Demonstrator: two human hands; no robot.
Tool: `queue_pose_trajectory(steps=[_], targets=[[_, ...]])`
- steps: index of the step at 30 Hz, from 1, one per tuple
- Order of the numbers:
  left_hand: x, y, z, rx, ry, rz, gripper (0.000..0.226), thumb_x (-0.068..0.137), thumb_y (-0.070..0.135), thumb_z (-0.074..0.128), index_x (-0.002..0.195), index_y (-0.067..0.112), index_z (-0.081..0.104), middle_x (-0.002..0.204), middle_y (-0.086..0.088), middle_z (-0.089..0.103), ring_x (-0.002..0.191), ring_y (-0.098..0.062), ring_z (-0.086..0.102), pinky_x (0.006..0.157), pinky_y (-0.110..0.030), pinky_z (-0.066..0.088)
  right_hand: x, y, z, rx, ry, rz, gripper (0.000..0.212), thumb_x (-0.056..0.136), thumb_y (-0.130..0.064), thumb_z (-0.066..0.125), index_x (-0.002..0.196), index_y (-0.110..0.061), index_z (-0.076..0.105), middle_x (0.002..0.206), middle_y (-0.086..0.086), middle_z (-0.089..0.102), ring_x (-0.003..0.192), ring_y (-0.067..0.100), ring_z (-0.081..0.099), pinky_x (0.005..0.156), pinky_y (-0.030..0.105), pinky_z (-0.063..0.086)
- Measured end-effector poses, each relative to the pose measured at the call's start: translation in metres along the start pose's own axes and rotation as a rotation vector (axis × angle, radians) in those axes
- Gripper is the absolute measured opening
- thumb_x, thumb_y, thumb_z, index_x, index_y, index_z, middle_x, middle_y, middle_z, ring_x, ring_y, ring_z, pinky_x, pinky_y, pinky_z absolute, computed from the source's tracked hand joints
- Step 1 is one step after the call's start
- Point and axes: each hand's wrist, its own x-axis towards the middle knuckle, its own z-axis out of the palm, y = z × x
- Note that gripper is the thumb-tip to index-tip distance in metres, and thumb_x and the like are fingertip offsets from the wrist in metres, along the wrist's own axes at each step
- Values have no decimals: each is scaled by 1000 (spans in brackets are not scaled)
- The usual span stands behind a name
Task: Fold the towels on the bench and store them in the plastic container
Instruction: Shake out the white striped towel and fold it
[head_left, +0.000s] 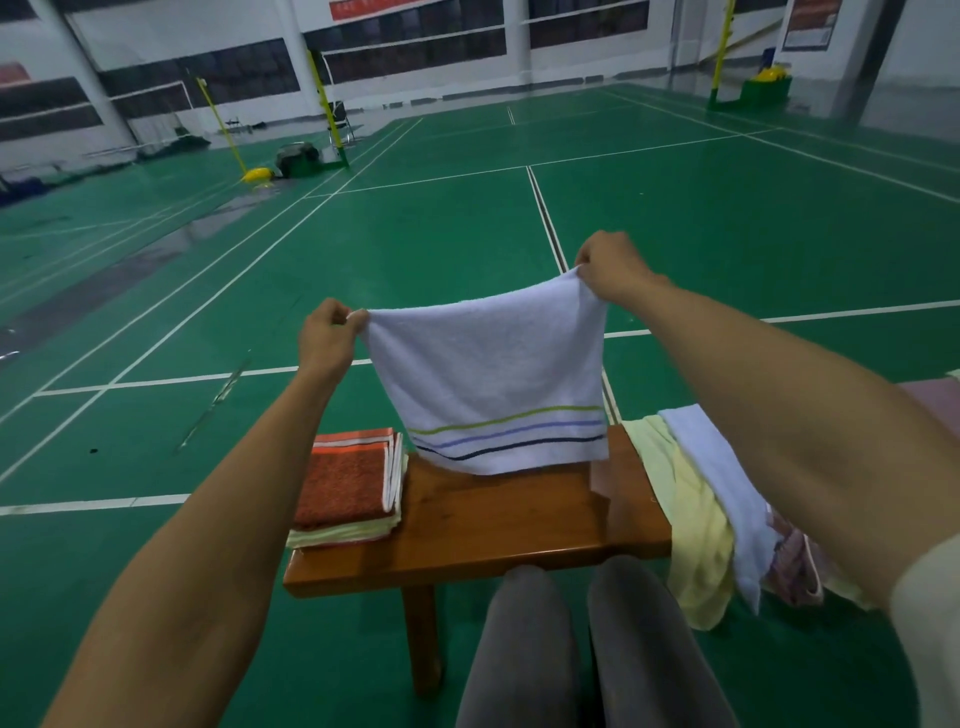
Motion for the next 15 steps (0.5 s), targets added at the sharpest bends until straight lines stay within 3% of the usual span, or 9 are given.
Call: queue_pose_trajectory(steps=[2, 5, 7, 10, 12, 15], targets=[[-4, 5, -1, -35, -9, -20, 23, 94, 31, 70, 80, 19, 56, 87, -9, 68, 76, -29, 65, 65, -43, 56, -5, 1, 2, -109, -9, -19, 25, 91, -3, 46, 88, -3, 71, 84, 13, 64, 74, 29, 56, 66, 33, 44], [-11, 12, -2, -145, 17, -33, 19, 90, 16, 76, 81, 12, 59, 89, -18, 69, 69, -27, 66, 47, -20, 51, -12, 3, 3, -195, 96, -23, 26, 100, -13, 49, 97, -11, 75, 104, 11, 69, 88, 32, 60, 73, 35, 47], [-14, 14, -3, -193, 42, -32, 21, 87, 12, 79, 78, 13, 60, 84, -18, 68, 63, -24, 63, 43, -17, 46, -14, 6, 5, -183, 124, -9, 26, 101, -10, 45, 97, -10, 71, 104, 13, 69, 83, 30, 58, 72, 35, 44], [-13, 14, -6, -233, 44, -44, 20, 87, 13, 79, 83, 10, 60, 82, -19, 69, 51, -21, 64, 41, -25, 45, -13, 8, 8, -200, 132, -35, 21, 101, -5, 43, 101, -3, 64, 107, 21, 67, 85, 34, 59, 71, 36, 42], [-12, 15, -5, -295, 18, -63, 19, 90, 12, 76, 88, 7, 58, 84, -21, 69, 53, -25, 70, 44, -31, 52, -15, 5, 8, -240, 122, -62, 21, 100, -1, 42, 108, 0, 62, 111, 24, 65, 95, 40, 62, 72, 37, 41], [-11, 17, 1, -382, -1, -107, 15, 95, 9, 69, 96, 4, 54, 87, -22, 68, 62, -30, 72, 61, -41, 64, -15, 2, 7, -308, 102, -47, 19, 102, -9, 47, 105, -2, 64, 110, 21, 67, 94, 38, 63, 72, 35, 42]])
